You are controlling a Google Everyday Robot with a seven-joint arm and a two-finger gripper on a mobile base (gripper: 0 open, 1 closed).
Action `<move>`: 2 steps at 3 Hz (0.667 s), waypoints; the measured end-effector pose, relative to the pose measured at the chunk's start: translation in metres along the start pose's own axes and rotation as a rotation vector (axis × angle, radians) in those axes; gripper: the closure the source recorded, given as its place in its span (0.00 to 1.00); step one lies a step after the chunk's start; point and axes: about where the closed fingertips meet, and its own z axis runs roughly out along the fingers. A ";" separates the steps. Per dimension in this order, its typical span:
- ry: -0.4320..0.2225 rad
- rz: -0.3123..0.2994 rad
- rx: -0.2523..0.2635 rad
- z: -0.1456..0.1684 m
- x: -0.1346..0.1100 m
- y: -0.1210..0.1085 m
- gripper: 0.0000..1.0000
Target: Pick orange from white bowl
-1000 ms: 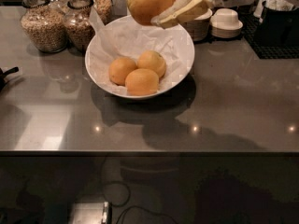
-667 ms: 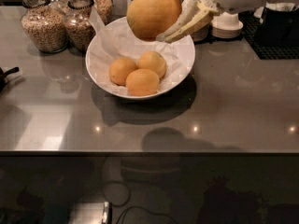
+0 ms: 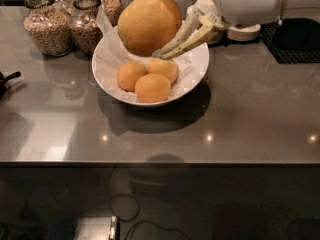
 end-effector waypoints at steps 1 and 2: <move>-0.033 -0.035 0.032 -0.001 -0.037 0.019 1.00; -0.023 -0.047 0.055 -0.010 -0.043 0.018 1.00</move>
Offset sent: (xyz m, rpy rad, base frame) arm -0.0346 0.0129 0.0012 0.0256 -0.0393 0.0161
